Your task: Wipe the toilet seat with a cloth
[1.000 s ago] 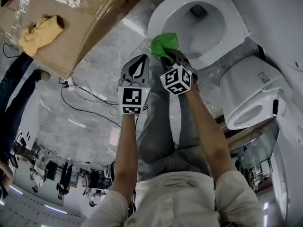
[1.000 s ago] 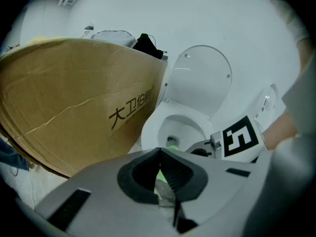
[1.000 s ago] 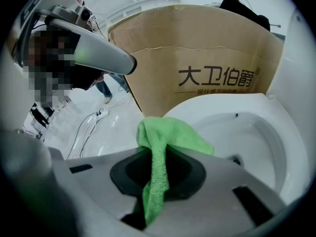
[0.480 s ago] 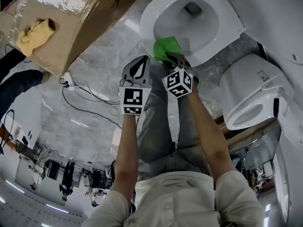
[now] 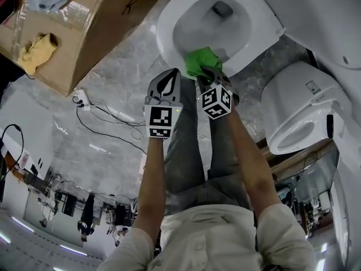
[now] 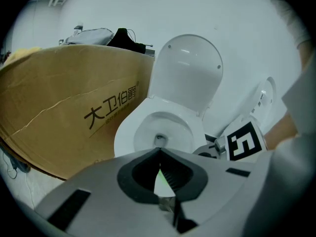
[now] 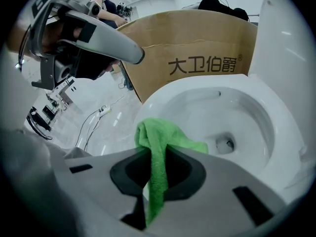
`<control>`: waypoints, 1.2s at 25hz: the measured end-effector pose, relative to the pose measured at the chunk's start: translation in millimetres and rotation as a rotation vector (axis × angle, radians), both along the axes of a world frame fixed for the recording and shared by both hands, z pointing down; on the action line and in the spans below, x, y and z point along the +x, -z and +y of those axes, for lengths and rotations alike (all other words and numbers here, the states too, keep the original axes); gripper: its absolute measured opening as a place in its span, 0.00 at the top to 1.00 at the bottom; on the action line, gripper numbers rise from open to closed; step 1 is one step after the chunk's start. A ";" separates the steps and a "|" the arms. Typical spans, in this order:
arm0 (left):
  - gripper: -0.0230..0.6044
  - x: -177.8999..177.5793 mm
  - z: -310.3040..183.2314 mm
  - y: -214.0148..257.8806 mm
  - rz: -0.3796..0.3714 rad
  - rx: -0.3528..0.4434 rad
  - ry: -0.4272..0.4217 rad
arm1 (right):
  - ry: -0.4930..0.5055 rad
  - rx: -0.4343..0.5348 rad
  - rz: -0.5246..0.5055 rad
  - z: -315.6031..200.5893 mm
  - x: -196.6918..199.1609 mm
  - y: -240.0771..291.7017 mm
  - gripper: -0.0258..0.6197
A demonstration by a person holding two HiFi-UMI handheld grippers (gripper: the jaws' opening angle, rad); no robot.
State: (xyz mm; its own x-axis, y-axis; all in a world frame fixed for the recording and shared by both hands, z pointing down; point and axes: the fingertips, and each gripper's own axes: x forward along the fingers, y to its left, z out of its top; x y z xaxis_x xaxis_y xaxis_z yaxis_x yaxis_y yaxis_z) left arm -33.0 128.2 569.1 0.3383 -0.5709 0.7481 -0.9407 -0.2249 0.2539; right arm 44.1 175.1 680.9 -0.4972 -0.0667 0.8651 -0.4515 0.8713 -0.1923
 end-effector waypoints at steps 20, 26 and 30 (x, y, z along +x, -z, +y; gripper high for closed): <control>0.94 39.1 -28.6 1.5 0.009 -0.003 -0.064 | -0.029 0.012 0.012 -19.1 59.5 3.2 0.89; 0.94 47.2 -37.2 1.0 0.012 -0.003 -0.082 | -0.061 0.020 0.018 -30.2 76.4 4.0 0.89; 0.94 52.3 -42.7 0.6 0.014 -0.004 -0.091 | -0.086 0.024 0.019 -38.7 87.0 5.1 0.89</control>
State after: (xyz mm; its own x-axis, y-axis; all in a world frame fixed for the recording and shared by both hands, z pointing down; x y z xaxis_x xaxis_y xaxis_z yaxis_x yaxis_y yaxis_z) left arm 19.3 85.5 568.5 0.3990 -0.5342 0.7452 -0.9128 -0.3085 0.2675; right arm 131.0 136.4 675.9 -0.4723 -0.1291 0.8719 -0.5283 0.8333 -0.1628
